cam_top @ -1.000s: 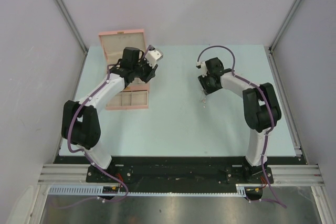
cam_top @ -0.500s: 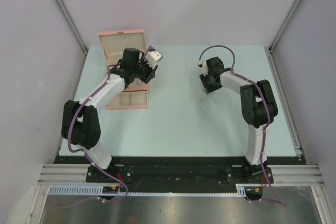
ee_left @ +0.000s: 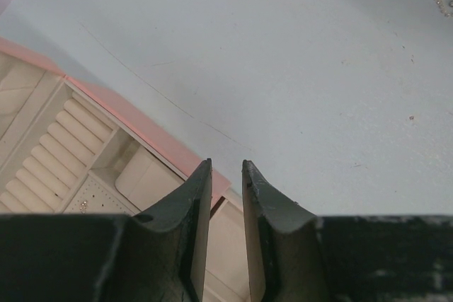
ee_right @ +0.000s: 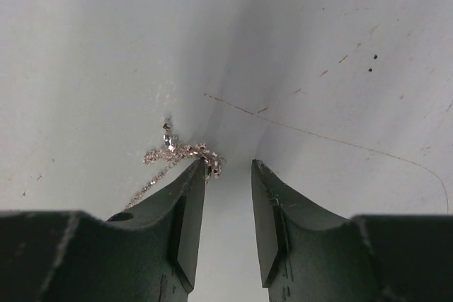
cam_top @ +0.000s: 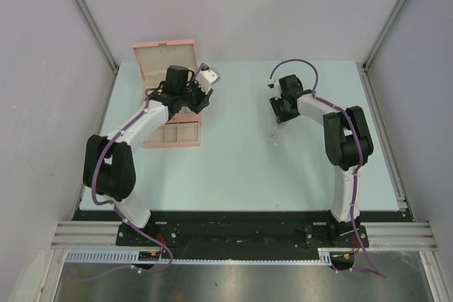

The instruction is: Organize the mixed jewelry

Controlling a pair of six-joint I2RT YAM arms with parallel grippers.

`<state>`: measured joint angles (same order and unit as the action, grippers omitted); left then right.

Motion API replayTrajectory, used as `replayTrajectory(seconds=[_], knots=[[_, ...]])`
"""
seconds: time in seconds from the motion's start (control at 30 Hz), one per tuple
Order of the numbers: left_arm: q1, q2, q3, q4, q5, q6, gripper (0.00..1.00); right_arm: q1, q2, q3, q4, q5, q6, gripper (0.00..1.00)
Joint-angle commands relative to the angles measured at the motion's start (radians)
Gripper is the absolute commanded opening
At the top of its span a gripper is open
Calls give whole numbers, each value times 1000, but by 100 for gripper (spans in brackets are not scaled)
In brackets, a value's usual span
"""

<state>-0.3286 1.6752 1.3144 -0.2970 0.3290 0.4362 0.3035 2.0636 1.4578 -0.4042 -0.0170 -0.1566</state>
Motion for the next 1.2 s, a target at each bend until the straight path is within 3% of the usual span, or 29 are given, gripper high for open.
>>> replayTrajectory(seconds=[0.0, 0.37, 0.7, 1.17], knots=[[3, 0, -18, 30, 22, -4, 28, 0, 44, 29, 13, 14, 3, 37], [3, -12, -38, 33, 16, 6, 28, 8, 85, 16, 13, 58, 0, 28], [3, -11, -55, 35, 45, 13, 28, 16, 56, 13, -13, 51, -1, 1], [-12, 50, -27, 91, 271, -65, 27, 43, -178, 71, -154, -124, -38, 0]])
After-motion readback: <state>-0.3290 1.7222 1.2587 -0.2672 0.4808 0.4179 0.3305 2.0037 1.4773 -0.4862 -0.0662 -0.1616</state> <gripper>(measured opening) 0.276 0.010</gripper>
